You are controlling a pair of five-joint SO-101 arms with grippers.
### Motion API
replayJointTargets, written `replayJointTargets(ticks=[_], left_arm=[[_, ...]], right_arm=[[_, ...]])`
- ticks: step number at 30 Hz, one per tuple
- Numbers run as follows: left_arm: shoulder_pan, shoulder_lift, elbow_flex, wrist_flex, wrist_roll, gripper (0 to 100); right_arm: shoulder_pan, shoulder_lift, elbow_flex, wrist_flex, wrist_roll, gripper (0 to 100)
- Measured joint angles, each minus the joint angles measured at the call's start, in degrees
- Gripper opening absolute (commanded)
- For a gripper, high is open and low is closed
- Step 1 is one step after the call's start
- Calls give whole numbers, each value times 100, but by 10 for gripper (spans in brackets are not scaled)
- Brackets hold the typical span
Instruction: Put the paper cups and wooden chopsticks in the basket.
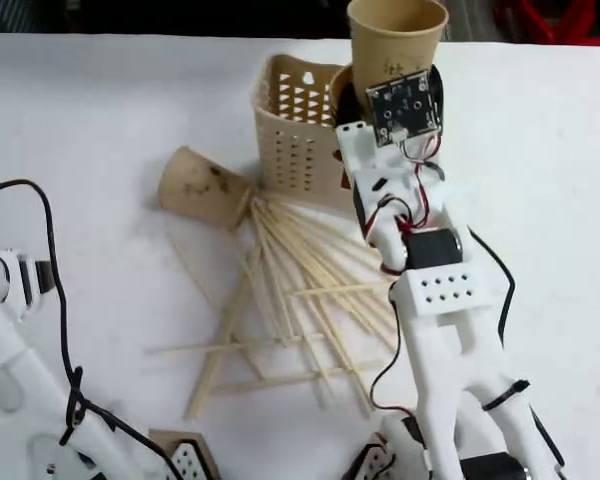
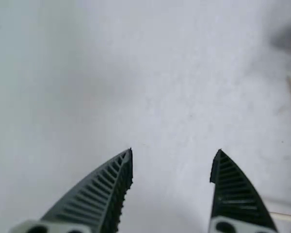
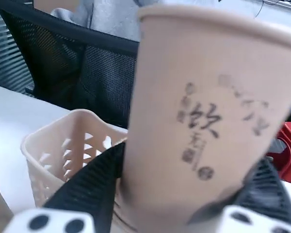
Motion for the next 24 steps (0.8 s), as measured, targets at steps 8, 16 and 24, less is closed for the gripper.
replayJointTargets(ticks=[8,16,24], left_arm=[[0,0,0,0,0,260],[0,0,0,0,0,260],[0,0,0,0,0,260]], right_arm=[[0,475,0,53,-9,386],[-62,141,-9,862,-18,385],[-79,-571,-9,1758,-9,385]])
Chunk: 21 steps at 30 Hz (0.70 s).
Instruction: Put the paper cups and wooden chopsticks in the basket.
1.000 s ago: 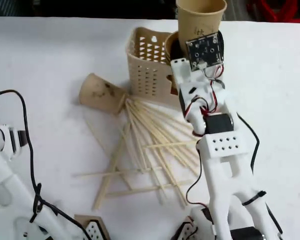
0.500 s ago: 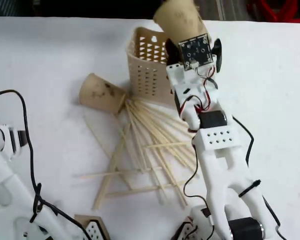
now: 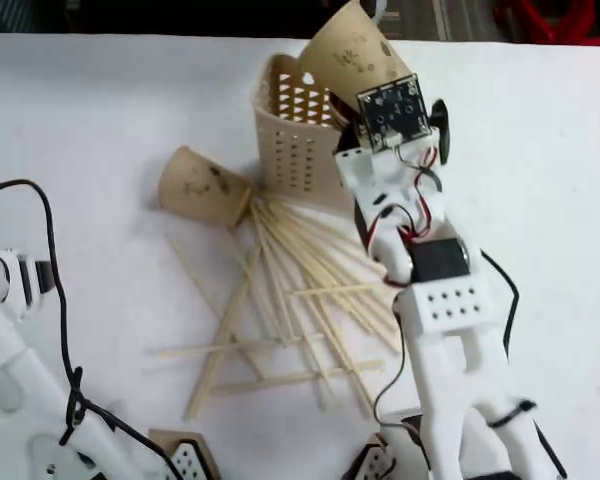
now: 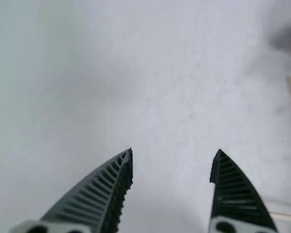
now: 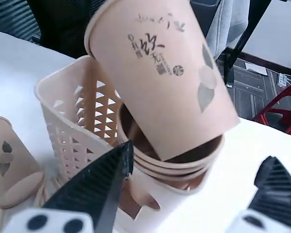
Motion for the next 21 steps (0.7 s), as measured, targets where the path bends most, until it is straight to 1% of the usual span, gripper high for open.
replayJointTargets(ticks=[9,11,13,17,19,21], left_arm=[[0,0,0,0,0,260],[0,0,0,0,0,260],[0,0,0,0,0,260],[0,0,0,0,0,260],[0,0,53,0,0,260],[0,-9,211,-88,0,260]], right_arm=[[0,-1442,0,747,0,370],[0,-1723,0,747,0,313],[167,-1881,0,712,9,224],[571,-1855,0,264,0,57],[800,-1705,0,-88,0,16],[1020,-1451,0,-484,0,25]])
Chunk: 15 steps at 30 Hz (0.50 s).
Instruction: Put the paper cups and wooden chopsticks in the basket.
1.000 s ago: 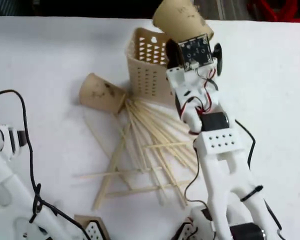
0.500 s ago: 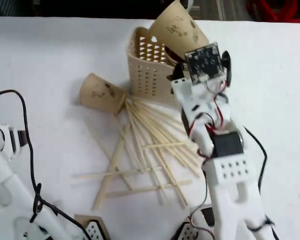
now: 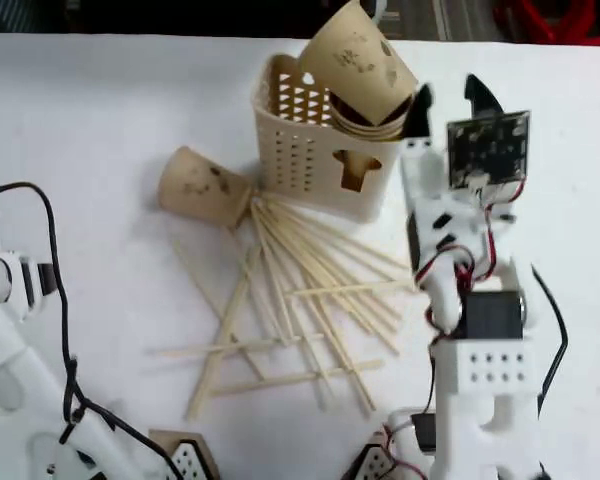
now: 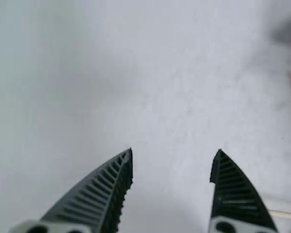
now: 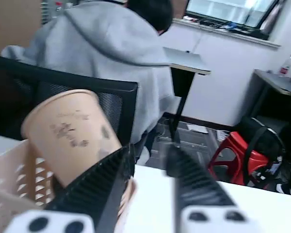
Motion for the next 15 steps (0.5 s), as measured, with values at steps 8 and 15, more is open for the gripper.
replayJointTargets(ticks=[8,15], left_arm=[[0,0,659,-642,0,260],[0,0,668,-695,0,260]], right_arm=[[114,1582,-853,-422,0,21],[88,2681,-1037,-352,9,23]])
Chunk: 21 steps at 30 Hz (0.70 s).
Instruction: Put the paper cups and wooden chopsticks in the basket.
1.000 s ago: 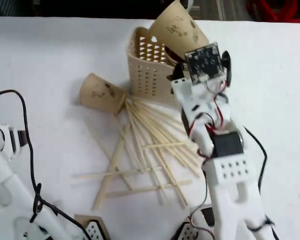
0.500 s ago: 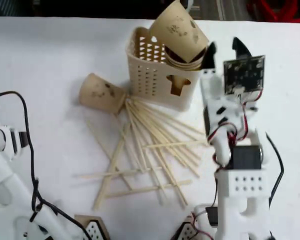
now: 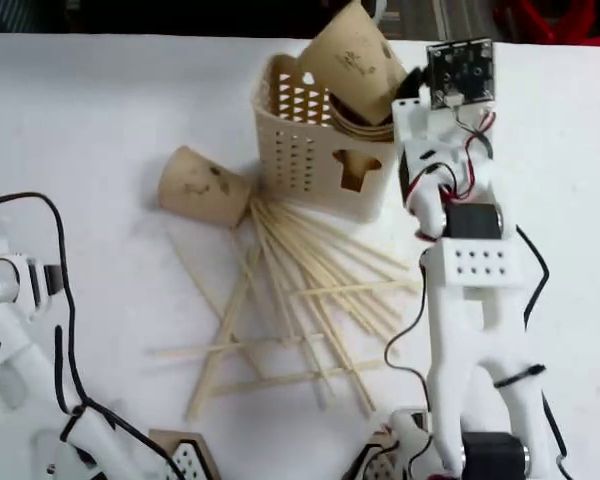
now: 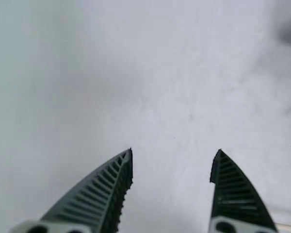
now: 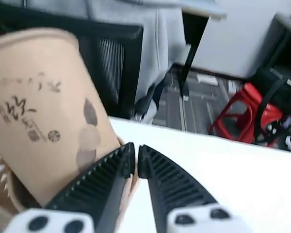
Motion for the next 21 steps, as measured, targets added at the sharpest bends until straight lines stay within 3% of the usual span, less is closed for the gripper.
replayJointTargets(ticks=[13,21], left_arm=[[0,0,0,0,0,260],[0,0,0,0,0,260]], right_arm=[[-26,35,-9,862,-9,24],[-26,-1486,0,1301,0,24]])
